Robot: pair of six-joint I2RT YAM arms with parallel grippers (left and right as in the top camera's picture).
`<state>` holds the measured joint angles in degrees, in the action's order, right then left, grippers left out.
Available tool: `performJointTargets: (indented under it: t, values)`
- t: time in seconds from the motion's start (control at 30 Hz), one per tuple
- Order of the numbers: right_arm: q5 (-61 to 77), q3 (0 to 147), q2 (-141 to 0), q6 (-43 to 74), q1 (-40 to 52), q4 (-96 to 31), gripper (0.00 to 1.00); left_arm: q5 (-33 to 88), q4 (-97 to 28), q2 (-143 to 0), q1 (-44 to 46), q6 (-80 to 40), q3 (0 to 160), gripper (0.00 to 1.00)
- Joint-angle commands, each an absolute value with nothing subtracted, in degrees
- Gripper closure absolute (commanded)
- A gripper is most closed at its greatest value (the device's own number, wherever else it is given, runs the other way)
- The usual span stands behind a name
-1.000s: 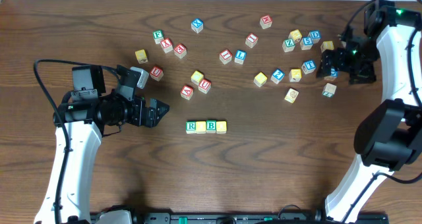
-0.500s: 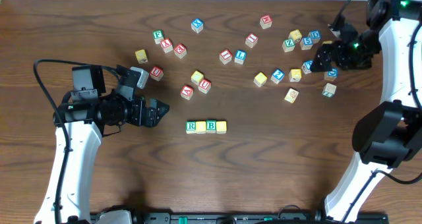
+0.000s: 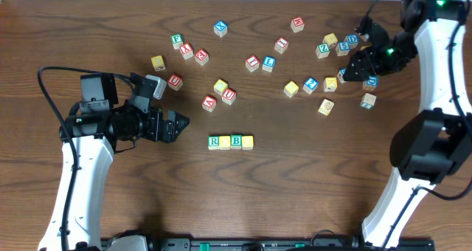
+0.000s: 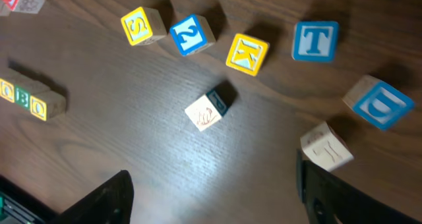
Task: Spell out ROBOT
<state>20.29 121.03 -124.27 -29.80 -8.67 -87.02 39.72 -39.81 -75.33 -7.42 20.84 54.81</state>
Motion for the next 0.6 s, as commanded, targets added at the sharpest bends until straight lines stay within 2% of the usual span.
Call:
performJointTargets:
  t: [0.0,0.13,0.3,0.57]
  values:
    - [19.9,122.0,-127.4,-30.7,-8.0,-86.5,0.3,39.8,-39.8,-75.0,-7.7,21.4,55.4,0.02]
    - [19.7,122.0,-130.4,-30.7,-7.5,-84.3,0.4,39.8,-39.8,-75.0,-7.7,21.4,55.4,0.02]
    - [14.5,122.0,-132.0,-26.2,-6.8,-80.5,0.46,39.8,-39.8,-75.0,-7.7,21.4,55.4,0.02]
    - [13.4,122.0,-132.0,-29.7,-6.0,-78.2,0.46,39.8,-39.8,-75.0,-7.7,21.4,55.4,0.02]
